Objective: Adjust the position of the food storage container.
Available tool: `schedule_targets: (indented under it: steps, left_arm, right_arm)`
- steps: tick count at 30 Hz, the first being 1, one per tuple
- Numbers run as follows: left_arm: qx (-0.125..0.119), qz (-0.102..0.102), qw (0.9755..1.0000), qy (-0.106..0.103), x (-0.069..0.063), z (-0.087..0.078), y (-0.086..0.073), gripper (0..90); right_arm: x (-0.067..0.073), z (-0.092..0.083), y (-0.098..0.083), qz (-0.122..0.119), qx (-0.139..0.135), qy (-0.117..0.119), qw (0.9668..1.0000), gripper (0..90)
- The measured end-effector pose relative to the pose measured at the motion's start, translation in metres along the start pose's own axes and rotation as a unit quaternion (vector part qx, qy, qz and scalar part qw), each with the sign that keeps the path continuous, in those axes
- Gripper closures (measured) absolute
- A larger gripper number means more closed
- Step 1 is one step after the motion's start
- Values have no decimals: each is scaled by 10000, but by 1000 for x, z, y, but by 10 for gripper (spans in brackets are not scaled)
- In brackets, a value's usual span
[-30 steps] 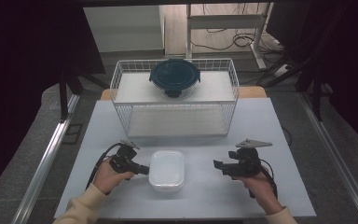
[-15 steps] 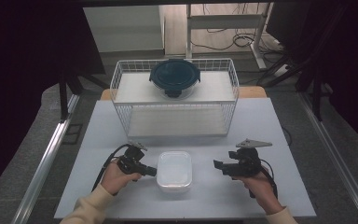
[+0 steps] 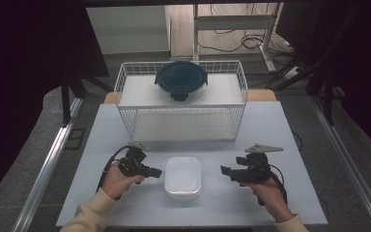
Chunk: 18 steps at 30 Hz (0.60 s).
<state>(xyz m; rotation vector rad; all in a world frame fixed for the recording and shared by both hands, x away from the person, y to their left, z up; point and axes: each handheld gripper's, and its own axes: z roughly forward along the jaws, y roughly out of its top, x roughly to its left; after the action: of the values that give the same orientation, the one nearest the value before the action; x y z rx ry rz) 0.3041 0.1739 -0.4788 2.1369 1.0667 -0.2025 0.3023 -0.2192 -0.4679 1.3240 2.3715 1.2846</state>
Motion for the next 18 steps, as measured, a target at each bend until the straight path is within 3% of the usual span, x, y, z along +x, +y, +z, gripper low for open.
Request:
schedule_targets:
  steps: [4,8,11,14,18]
  left_arm:
    - [-461,65,9989,91,-11,-18,-2,874]
    - [-1011,-8,9947,207,-23,-34,-11,830]
    - [-1198,-96,9918,437,-30,-39,-18,622]
    - [-1339,-202,9892,554,-33,-40,-23,470]
    - [-1313,-348,9888,614,-26,-34,-28,368]
  right_arm:
    - [1,-1,1,-6,-14,11,10000,211]
    - [2,-1,1,4,-25,28,10000,211]
    - [6,-2,2,-19,-54,57,10000,211]
    - [9,-2,3,-42,-68,83,9999,211]
    - [11,0,2,-78,-29,102,9999,211]
